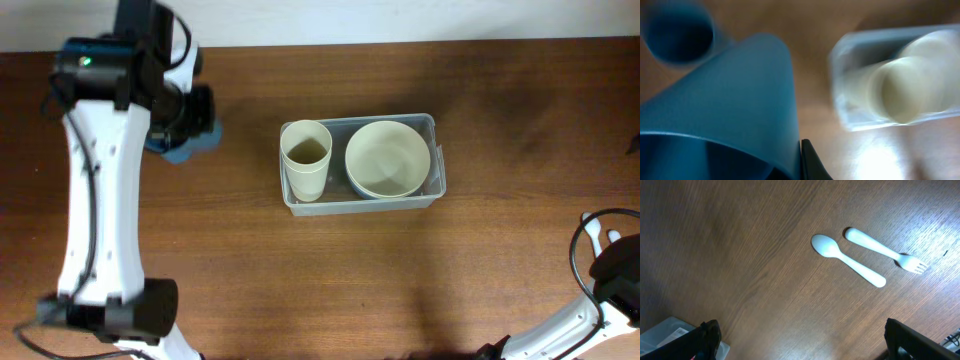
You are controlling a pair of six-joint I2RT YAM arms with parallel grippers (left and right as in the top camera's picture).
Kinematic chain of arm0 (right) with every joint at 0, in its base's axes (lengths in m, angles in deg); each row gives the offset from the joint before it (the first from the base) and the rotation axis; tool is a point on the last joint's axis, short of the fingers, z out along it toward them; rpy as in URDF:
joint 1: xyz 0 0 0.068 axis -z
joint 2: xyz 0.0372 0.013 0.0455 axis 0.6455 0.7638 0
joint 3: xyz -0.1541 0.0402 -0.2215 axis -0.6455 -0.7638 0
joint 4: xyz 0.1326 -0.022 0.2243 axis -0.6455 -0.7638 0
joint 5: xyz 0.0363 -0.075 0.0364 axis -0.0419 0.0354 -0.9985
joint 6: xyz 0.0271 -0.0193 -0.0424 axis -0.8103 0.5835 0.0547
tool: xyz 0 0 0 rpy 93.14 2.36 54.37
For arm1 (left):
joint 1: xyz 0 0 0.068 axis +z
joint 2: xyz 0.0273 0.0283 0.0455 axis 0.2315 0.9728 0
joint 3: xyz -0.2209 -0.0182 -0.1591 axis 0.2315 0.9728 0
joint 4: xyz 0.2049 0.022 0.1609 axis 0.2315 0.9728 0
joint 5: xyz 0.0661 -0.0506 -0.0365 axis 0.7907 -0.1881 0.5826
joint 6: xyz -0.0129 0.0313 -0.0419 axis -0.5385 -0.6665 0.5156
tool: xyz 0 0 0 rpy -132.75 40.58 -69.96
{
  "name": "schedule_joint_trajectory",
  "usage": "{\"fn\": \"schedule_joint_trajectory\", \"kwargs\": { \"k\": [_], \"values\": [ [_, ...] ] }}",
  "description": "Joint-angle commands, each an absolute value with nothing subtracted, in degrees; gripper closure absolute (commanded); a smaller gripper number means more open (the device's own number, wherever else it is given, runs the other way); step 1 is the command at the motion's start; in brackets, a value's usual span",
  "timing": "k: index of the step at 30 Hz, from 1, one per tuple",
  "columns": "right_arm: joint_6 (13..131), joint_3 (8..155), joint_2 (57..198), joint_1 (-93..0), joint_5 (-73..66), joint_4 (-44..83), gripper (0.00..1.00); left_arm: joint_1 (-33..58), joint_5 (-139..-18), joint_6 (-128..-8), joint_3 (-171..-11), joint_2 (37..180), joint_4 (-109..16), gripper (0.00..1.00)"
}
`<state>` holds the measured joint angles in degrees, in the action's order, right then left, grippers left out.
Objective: Pack container
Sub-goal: 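Close the left gripper on the blue cup and lift it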
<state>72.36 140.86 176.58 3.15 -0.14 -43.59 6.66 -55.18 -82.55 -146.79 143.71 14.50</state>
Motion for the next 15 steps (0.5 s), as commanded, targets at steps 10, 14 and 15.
{"fn": "schedule_joint_trajectory", "kwargs": {
  "k": [10,14,15],
  "values": [
    [71.9,140.7,176.4,2.9,-0.4,-43.4,0.01,-3.5,-52.8,-82.1,-158.4,145.4,9.1,0.98],
    [71.9,140.7,176.4,2.9,-0.4,-43.4,0.01,-5.1,-56.6,-82.1,-158.4,150.2,6.7,0.98],
    [71.9,140.7,176.4,2.9,-0.4,-43.4,0.01,-5.3,-57.6,-82.1,-158.4,151.3,6.8,0.99]
  ]
}}
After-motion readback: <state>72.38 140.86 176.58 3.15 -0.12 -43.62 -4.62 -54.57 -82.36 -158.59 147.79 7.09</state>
